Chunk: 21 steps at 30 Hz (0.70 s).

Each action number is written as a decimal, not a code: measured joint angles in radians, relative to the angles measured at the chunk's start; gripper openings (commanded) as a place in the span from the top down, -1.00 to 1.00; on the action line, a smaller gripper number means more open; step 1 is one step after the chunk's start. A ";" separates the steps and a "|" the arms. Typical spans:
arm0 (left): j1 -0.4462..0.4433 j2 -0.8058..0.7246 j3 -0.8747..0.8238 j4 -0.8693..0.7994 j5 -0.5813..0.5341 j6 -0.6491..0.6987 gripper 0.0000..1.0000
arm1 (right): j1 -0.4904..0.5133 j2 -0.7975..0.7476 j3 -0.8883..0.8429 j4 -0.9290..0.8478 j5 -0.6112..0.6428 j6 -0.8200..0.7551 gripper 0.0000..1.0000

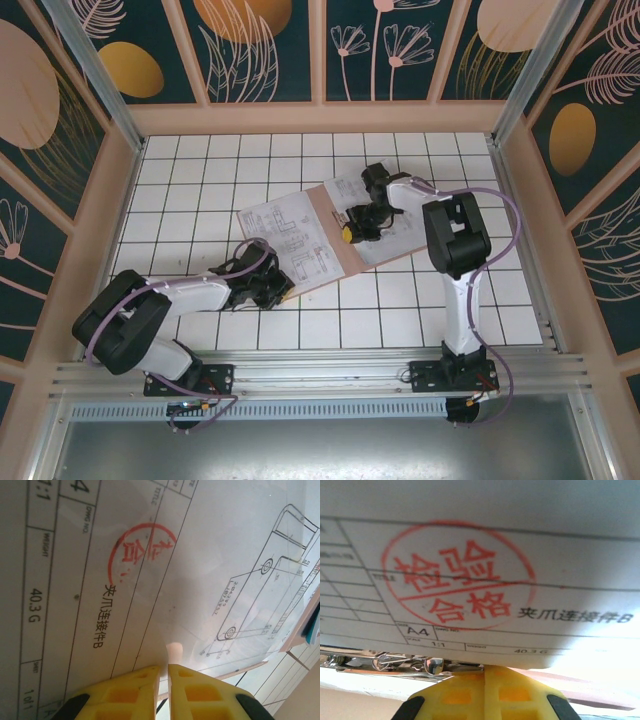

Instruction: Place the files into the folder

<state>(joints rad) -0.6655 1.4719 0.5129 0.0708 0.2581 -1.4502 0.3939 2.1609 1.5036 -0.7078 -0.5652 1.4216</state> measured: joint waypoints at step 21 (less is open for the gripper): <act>0.000 0.006 0.006 0.007 0.014 0.036 0.69 | 0.062 -0.072 0.110 -0.013 0.175 -0.065 0.28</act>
<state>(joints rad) -0.6659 1.4784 0.5186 0.0780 0.2722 -1.4139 0.4557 2.0884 1.6138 -0.7208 -0.3897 1.3567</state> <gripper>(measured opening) 0.155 0.311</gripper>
